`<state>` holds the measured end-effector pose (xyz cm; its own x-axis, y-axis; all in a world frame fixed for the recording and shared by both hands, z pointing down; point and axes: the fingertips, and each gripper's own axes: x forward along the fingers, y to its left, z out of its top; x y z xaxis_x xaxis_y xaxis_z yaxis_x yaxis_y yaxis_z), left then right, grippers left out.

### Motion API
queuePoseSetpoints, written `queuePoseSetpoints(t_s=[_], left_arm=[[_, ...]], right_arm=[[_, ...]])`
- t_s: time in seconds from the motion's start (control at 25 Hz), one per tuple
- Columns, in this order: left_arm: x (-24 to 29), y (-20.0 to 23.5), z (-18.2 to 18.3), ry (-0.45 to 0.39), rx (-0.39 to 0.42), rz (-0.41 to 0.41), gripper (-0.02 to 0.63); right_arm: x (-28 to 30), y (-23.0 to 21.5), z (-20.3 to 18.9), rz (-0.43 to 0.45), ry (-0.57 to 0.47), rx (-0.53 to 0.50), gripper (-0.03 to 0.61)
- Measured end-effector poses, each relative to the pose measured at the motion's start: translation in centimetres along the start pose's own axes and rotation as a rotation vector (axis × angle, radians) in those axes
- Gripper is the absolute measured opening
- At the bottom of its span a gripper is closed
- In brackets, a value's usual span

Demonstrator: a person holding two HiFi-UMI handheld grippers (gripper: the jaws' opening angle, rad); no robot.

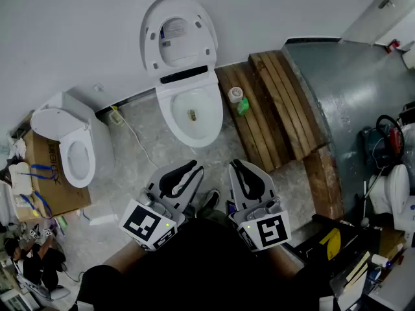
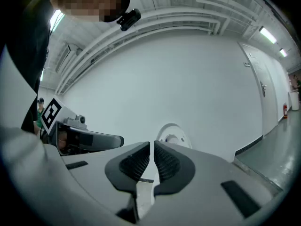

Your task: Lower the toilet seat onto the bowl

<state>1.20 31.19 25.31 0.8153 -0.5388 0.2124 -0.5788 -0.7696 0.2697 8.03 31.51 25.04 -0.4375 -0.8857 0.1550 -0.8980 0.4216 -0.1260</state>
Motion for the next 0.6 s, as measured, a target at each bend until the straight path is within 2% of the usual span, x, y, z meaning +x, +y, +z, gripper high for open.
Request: queuePoseSetpoints(t_s=[0.2,0.6], left_arm=[[-1.3,1.3,-0.5,-0.003,-0.036,0.013,0.071],[-1.6,1.3,0.2,-0.018,0.0,0.023,0.071]], right_arm=[[0.6,1.5,0.0,0.006,-0.005,-0.017,0.052],[0.6,1.6,0.6,-0.001,-0.033,0.007,0.052]])
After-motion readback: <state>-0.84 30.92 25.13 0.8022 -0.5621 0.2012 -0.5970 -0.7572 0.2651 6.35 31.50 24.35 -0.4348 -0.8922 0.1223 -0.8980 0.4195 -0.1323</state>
